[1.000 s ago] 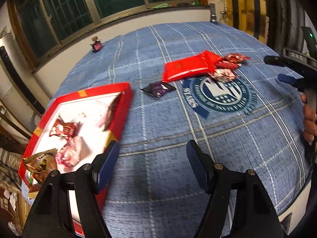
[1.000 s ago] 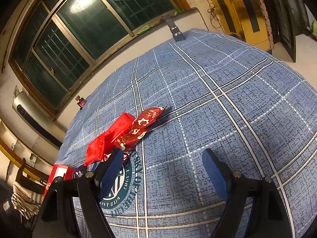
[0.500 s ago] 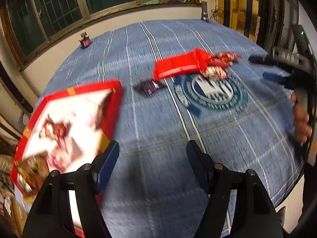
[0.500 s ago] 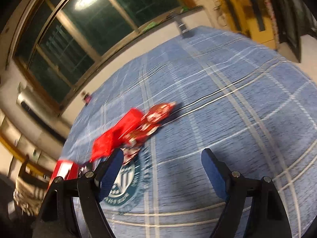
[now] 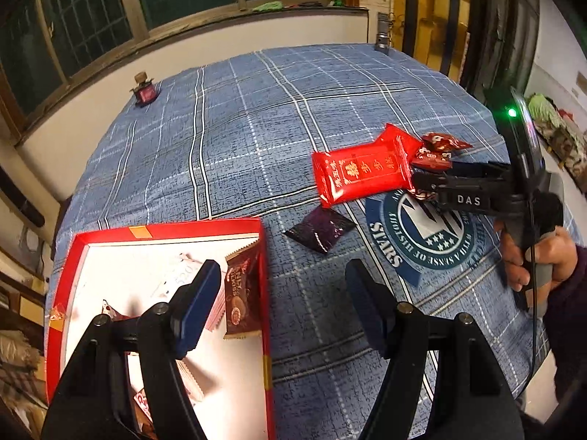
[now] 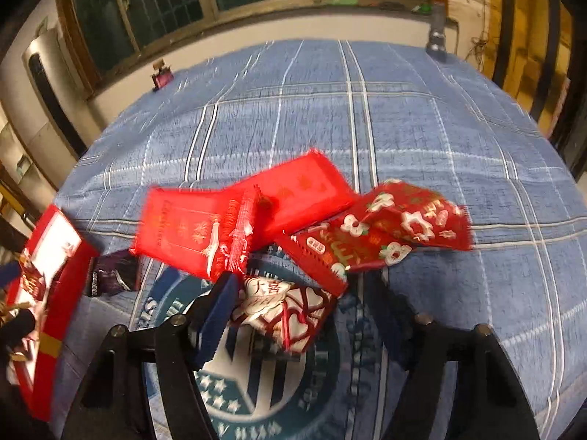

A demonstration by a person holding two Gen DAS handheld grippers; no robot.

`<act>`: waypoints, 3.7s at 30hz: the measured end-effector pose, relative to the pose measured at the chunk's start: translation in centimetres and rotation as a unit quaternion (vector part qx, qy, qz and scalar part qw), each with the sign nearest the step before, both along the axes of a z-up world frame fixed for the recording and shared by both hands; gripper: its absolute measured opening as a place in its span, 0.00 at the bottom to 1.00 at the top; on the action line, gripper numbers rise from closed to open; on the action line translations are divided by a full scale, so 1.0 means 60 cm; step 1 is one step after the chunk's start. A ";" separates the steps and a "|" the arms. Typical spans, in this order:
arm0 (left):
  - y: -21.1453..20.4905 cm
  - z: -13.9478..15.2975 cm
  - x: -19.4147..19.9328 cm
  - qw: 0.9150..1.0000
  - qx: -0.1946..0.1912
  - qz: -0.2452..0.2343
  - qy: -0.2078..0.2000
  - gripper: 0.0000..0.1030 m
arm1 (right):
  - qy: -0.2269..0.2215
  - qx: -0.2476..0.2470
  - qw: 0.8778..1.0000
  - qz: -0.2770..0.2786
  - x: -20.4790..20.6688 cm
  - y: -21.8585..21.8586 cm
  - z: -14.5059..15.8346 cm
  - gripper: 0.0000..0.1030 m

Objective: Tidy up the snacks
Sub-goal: 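Move both open tools back to the snack pile on the tablecloth, then grasp the dark purple packet with the left tool while the right tool grasps the white-red snack, then carry the purple packet and white-red snack toward the red-rimmed tray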

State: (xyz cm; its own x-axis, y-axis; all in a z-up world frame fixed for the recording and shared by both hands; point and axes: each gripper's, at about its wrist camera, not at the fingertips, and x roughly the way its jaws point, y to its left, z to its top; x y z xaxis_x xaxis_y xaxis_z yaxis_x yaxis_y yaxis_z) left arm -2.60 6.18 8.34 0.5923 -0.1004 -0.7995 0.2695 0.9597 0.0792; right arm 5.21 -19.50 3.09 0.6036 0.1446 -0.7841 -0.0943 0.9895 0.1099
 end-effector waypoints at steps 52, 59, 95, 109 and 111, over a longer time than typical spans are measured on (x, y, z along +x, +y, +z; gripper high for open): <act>-0.066 -0.099 -0.087 0.994 -0.066 -0.016 0.083 0.37 | 0.016 0.163 0.986 0.032 -0.131 -0.176 0.009 0.69; -0.053 -0.090 -0.114 0.991 -0.111 -0.021 0.077 0.43 | 0.003 0.109 0.989 0.100 -0.135 -0.075 0.042 0.69; -0.088 -0.048 -0.180 0.996 0.005 0.010 -0.086 0.34 | -0.039 0.132 0.985 0.107 -0.181 -0.063 0.019 0.30; -0.068 -0.028 -0.184 0.992 0.025 0.051 -0.113 0.34 | -0.040 0.147 0.985 0.084 -0.179 -0.075 0.017 0.30; -0.065 -0.026 -0.186 0.991 0.026 0.055 -0.116 0.34 | -0.040 0.147 0.985 0.083 -0.179 -0.076 0.017 0.30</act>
